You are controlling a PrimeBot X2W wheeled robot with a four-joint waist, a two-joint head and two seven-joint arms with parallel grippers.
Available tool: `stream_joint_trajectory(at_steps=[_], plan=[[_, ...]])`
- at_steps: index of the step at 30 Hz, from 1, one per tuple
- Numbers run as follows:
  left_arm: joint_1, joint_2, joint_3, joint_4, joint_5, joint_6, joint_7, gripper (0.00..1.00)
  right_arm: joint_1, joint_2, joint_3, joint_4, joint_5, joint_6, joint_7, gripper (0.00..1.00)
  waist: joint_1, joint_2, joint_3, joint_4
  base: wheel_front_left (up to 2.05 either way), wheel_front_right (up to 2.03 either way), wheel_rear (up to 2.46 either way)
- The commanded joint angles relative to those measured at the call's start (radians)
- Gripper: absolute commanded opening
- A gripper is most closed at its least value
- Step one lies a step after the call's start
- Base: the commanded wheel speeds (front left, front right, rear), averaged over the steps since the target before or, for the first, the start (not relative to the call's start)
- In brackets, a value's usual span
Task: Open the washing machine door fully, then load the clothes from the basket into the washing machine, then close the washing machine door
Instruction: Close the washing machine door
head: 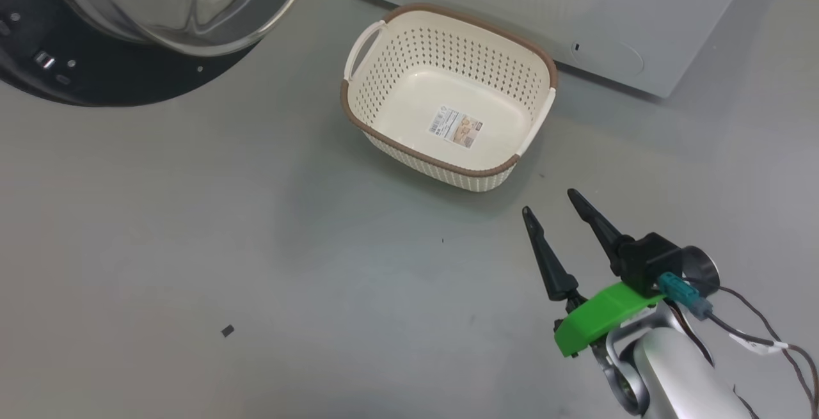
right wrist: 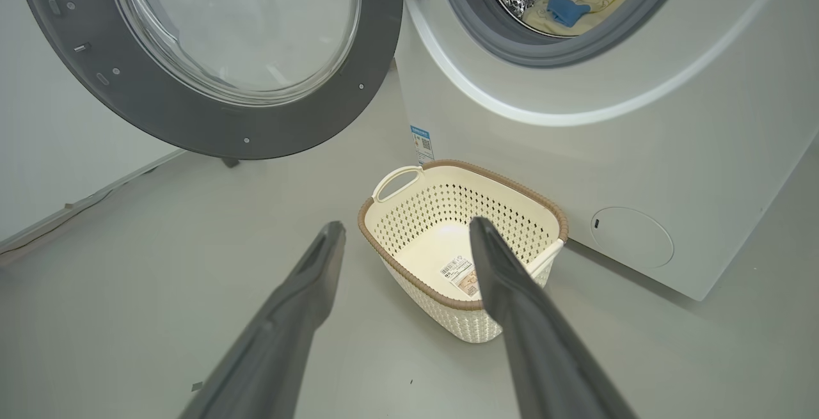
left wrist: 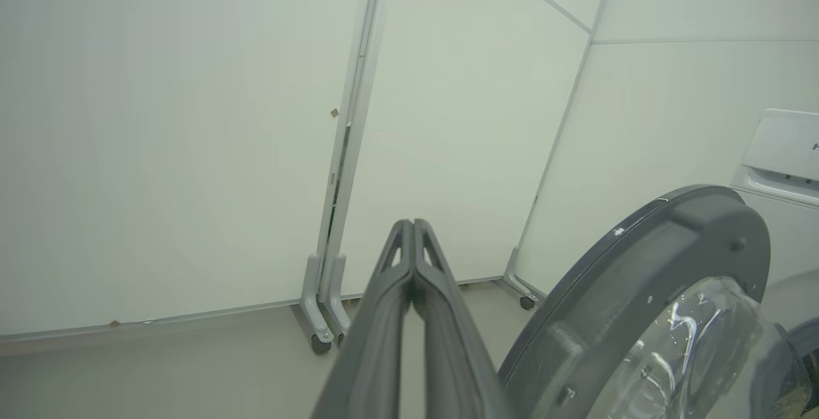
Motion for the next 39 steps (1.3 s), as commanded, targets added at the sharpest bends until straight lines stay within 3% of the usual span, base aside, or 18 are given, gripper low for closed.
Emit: stream_joint_trajectory(at_steps=[1, 8, 14, 19, 26, 39], plan=[[-0.047, 0.090, 0.051, 0.004, -0.032, -0.006, -0.005, 0.00, -0.030, 0.002, 0.018, -0.033, -0.013, 0.000, 0.005, 1.00, -0.0003, 0.0000, 0.033, -0.024, 0.00, 0.00, 0.00], [-0.207, 0.247, 0.005, 0.206, -0.262, -0.006, 0.051, 0.00, -0.055, 0.002, 0.019, -0.045, -0.035, 0.000, 0.013, 1.00, -0.0003, 0.0000, 0.079, -0.068, 0.00, 0.00, 0.00], [-0.420, 0.265, 0.069, 0.404, -0.593, -0.006, 0.240, 0.00, -0.070, 0.002, 0.023, -0.054, -0.043, 0.000, 0.014, 1.00, -0.0003, 0.0000, 0.111, -0.108, 0.00, 0.00, 0.00], [-0.546, 0.310, 0.107, 0.576, -0.713, -0.006, 0.362, 0.00, -0.079, 0.002, 0.027, -0.056, -0.040, 0.000, 0.012, 1.00, -0.0003, 0.0000, 0.127, -0.144, 0.00, 0.00, 0.00], [-0.719, 0.357, 0.105, 0.813, -0.768, 0.003, 0.472, 0.00, -0.090, 0.002, 0.033, -0.059, -0.043, 0.000, 0.007, 1.00, -0.0003, 0.0000, 0.144, -0.182, 0.00, 0.00, 0.00], [-0.837, 0.377, 0.021, 0.945, -0.720, 0.016, 0.587, 0.00, -0.100, 0.002, 0.042, -0.060, -0.035, 0.000, -0.002, 1.00, -0.0003, 0.0000, 0.161, -0.236, 0.00, 0.00, 0.00]])
